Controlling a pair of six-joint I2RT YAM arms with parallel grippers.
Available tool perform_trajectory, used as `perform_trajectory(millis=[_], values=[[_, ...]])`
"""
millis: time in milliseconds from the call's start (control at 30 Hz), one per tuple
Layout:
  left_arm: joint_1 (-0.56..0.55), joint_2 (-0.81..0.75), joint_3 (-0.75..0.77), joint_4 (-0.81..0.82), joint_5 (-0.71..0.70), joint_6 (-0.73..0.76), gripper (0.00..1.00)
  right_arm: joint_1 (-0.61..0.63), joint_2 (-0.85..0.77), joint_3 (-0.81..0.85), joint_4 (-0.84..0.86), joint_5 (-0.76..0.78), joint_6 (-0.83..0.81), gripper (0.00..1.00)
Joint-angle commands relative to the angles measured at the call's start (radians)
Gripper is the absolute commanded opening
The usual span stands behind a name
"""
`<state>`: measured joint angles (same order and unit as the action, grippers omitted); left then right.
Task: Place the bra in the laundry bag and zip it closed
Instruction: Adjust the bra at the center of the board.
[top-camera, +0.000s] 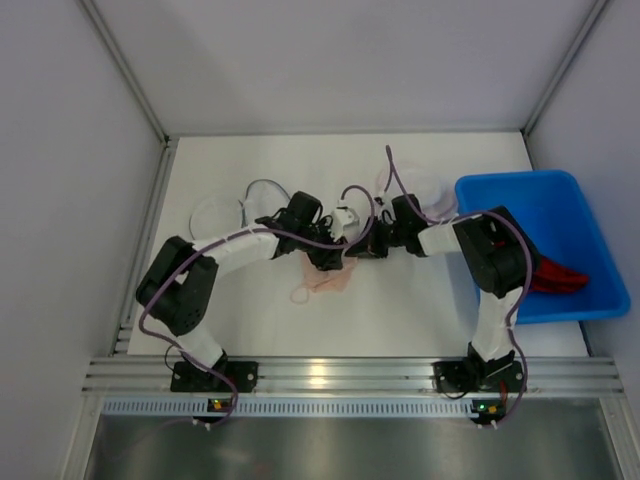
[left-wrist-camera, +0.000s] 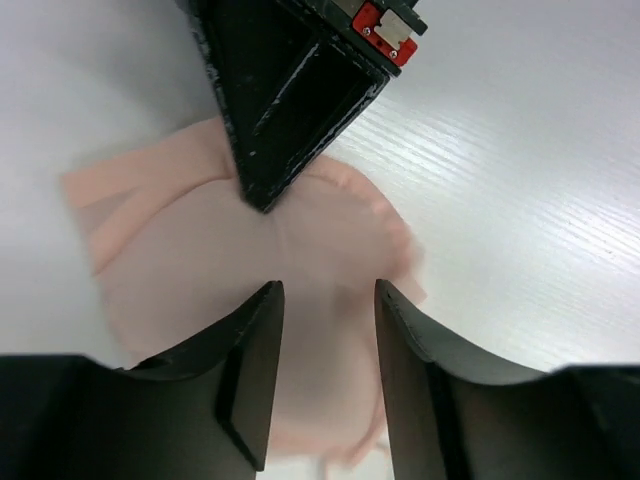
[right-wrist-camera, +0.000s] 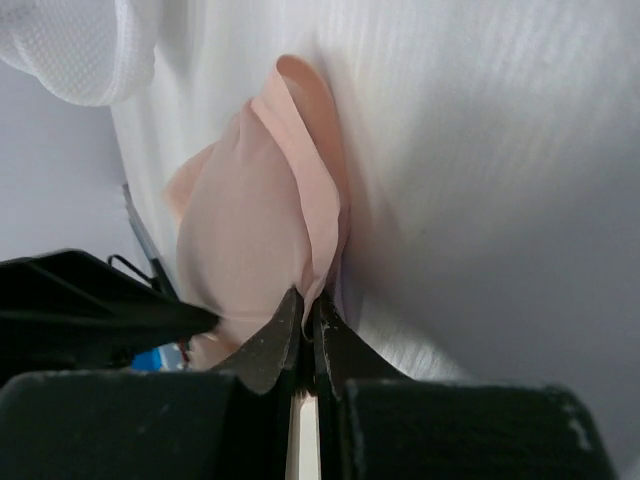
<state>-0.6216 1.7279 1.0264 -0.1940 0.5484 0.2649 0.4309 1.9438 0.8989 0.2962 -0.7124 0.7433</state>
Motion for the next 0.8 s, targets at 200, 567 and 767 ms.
perform_trajectory(millis=[200, 567, 767], values=[[-0.148, -0.272, -0.088, -0.035, -0.341, 0.227, 0.71, -0.04, -0.082, -0.052, 0.052, 0.016, 0.33, 0.0], [-0.331, -0.134, 0.014, -0.033, -0.596, 0.163, 0.76, -0.038, -0.128, -0.069, -0.023, 0.022, 0.567, 0.0], [-0.392, -0.03, 0.057, -0.024, -0.791, 0.158, 0.77, -0.032, -0.166, -0.078, -0.037, 0.022, 0.651, 0.0]])
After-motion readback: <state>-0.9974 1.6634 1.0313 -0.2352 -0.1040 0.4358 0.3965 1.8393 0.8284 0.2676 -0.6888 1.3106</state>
